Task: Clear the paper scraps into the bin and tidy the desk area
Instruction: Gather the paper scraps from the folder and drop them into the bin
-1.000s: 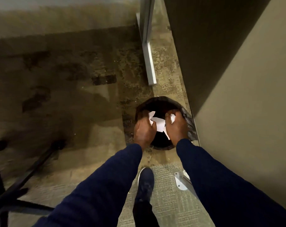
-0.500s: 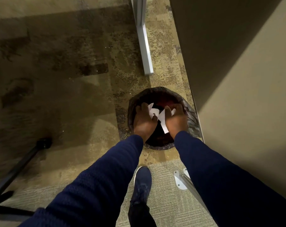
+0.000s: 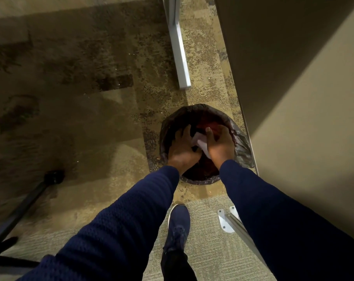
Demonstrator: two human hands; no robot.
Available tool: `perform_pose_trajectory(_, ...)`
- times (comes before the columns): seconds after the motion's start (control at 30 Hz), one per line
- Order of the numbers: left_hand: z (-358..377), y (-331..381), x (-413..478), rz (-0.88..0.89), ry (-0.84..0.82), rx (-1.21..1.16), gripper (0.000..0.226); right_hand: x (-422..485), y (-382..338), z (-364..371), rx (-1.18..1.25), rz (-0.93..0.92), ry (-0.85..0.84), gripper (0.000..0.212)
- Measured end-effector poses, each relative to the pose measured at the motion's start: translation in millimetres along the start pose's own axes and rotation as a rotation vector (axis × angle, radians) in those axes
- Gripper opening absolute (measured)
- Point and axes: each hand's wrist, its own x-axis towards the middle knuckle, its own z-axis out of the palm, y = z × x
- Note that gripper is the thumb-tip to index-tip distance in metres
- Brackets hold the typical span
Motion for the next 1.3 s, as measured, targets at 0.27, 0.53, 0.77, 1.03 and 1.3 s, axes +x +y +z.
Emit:
perform_pose_trajectory(0.27,-30.9,8.7,-20.4,0.028,0.053,-0.099,0.086,-22.3,-28.6,-2.9,-0.100,-0.078,0.049,0.041)
perform_pose_trajectory(0.53,-103.0,3.1,-77.2,0.028,0.104,-0.098,0.078,-76.1,-92.3,14.1,-0.116,-0.139,0.052,0.046)
perform_pose_trajectory(0.77,-178.2,-23.3,-129.2,0.031,0.267,-0.045,0.077,-134.2,-146.1,40.3,-0.129,-0.161,0.050,0.046)
perform_pose_trajectory(1.03,-266.0,-89.4,-201.9,-0.011,0.420,-0.078,0.081,-227.2,-207.5,101.4,-0.148,-0.281,0.005,0.054)
perform_pose_trajectory(1.3,-348.4,-158.1,-285.3,0.010,0.576,-0.077,0.081,-326.7,-260.7,170.2,-0.061,-0.420,-0.103,0.048)
